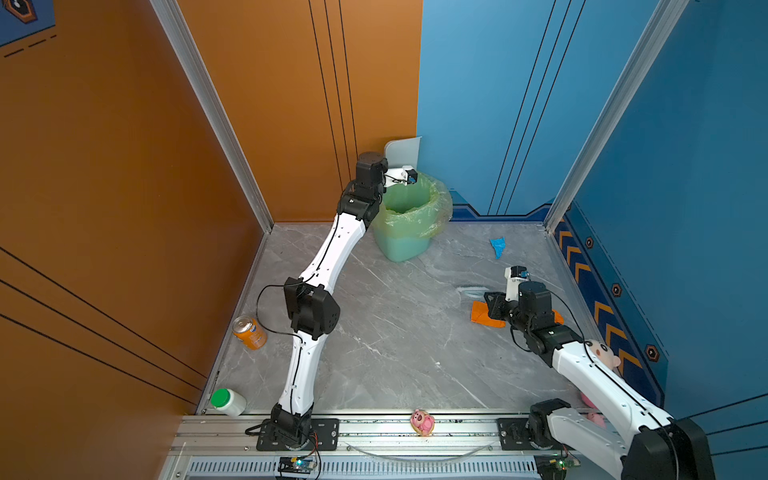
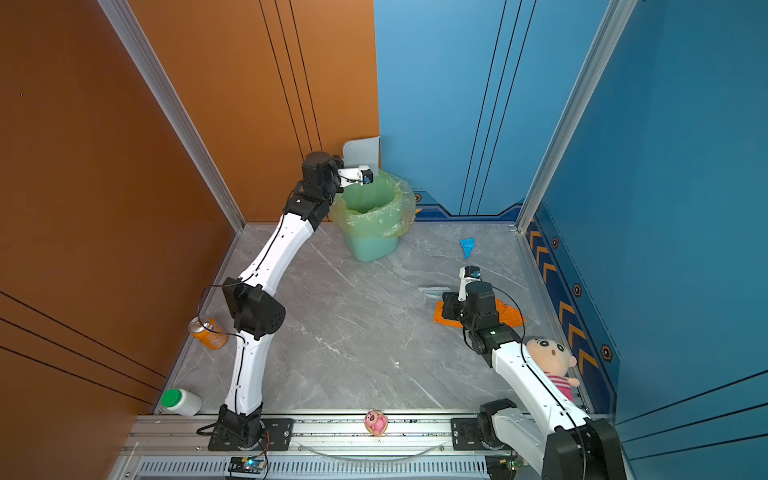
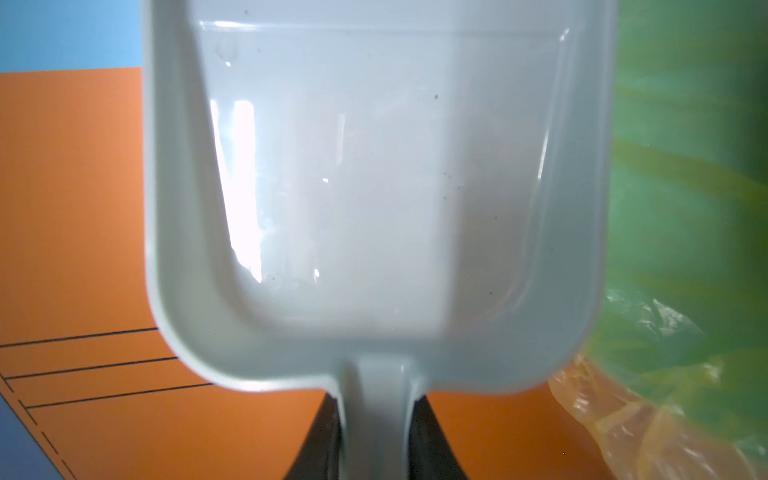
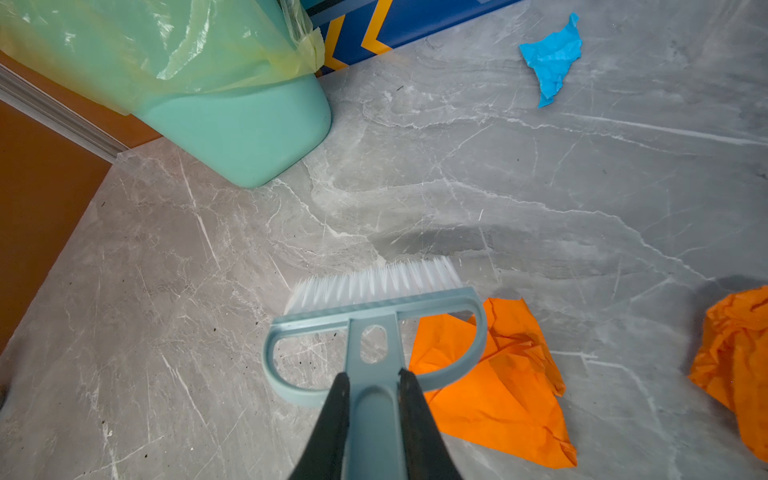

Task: Sweep away the paper scraps from the table
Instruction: 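Tilt the dustpan further over the bin to shake out the pink scrap, then lower the empty dustpan beside the orange scraps while right brush moves behind them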

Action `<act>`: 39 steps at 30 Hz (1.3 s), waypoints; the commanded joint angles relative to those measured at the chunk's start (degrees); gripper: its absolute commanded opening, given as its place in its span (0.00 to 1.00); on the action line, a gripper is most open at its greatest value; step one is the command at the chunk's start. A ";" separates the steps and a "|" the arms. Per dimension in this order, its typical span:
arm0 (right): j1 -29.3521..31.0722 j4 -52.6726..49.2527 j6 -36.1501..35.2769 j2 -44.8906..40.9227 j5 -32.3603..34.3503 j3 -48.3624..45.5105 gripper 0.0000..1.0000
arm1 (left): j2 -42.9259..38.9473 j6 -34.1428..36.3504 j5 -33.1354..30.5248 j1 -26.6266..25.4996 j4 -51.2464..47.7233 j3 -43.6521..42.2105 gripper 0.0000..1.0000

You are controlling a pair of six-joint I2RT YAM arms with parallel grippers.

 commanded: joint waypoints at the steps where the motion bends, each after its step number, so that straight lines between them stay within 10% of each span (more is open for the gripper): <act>1: 0.61 -1.56 1.12 -2.15 2.90 -0.45 0.00 | -3.31 -11.78 2.00 0.41 -3.17 1.49 0.00; 23: 1.01 -16.86 1.31 -2.59 18.37 10.77 0.00 | -17.49 -49.09 1.14 -5.48 -2.54 -25.41 0.00; 39: 0.02 -29.56 0.02 12.86 16.34 25.48 0.00 | -35.53 -63.44 8.12 -10.12 -14.59 -40.91 0.00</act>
